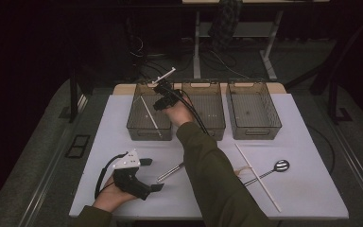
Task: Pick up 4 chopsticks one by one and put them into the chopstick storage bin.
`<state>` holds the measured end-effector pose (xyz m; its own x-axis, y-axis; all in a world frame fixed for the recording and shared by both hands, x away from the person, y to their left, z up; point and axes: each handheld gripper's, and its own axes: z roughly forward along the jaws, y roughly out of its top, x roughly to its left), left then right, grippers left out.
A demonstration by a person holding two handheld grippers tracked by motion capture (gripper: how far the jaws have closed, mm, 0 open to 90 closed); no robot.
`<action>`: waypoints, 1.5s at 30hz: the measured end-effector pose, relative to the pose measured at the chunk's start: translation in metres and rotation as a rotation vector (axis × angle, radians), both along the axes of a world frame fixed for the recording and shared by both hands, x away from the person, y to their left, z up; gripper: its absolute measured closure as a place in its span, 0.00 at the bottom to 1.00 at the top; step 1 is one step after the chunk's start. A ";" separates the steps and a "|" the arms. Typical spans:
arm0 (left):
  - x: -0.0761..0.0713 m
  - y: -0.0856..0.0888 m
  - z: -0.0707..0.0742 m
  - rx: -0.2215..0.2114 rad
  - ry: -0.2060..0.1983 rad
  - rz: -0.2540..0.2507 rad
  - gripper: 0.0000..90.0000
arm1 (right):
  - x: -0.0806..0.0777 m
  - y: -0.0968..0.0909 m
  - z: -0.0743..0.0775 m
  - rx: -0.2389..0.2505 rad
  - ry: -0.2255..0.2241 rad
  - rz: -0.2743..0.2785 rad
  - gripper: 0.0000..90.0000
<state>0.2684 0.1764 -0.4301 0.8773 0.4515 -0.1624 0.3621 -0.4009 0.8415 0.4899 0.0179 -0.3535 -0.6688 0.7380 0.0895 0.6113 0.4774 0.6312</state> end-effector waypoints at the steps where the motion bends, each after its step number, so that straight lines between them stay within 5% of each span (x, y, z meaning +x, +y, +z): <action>1: 0.000 0.000 0.000 0.000 -0.001 0.000 0.00 | -0.001 -0.001 0.002 0.008 0.000 0.006 0.62; 14: 0.001 0.000 -0.001 0.009 -0.003 0.005 0.00 | -0.020 -0.036 0.024 0.091 -0.051 0.087 0.49; 25: 0.001 -0.002 -0.001 0.022 -0.013 0.006 0.00 | -0.047 -0.091 0.037 0.128 -0.092 0.088 0.44; 35: 0.002 -0.006 -0.003 0.024 -0.011 -0.001 0.00 | -0.072 -0.134 0.030 0.173 -0.112 0.077 0.42; 45: 0.003 -0.006 -0.003 0.026 -0.017 0.005 0.00 | -0.090 -0.164 0.018 0.163 -0.113 0.094 0.37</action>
